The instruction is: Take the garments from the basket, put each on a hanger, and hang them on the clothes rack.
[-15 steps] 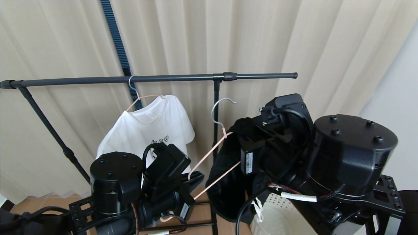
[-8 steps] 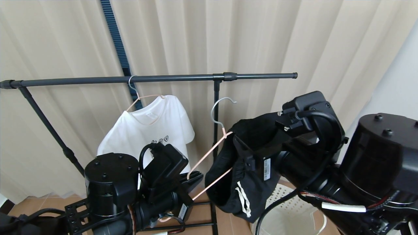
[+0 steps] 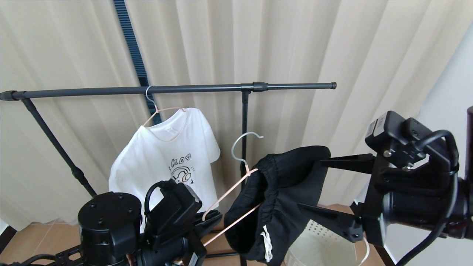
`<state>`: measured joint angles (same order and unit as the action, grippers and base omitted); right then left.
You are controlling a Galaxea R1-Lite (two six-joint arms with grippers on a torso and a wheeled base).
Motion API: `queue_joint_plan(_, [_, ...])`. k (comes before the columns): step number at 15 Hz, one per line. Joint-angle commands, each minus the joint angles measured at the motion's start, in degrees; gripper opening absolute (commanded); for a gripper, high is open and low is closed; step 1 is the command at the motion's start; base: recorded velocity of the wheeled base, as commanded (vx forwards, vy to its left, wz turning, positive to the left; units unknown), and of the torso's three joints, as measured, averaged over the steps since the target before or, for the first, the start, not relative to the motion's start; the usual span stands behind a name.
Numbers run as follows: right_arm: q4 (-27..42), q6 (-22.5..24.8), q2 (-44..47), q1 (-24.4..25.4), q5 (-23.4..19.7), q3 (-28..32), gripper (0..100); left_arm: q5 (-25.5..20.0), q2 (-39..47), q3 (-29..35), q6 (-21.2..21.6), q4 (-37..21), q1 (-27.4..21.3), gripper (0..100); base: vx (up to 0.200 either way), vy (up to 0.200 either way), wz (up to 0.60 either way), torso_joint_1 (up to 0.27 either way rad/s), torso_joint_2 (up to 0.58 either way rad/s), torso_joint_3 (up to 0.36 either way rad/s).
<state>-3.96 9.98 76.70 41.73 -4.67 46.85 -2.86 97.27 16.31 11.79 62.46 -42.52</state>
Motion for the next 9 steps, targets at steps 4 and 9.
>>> queue_joint_plan(4, [30.1,26.5,8.6,-14.7,-21.3,21.1,100,-1.8,-0.5,-2.5,2.4,0.1,-0.2,0,0.000,0.000,0.00,0.000,0.00,0.000])
queue_joint_plan(9, [52.4,45.9,20.5,-18.2,-30.9,38.5,100,-3.0,-0.9,-4.8,5.4,0.1,-2.0,0,0.000,0.000,0.00,0.000,0.00,0.000])
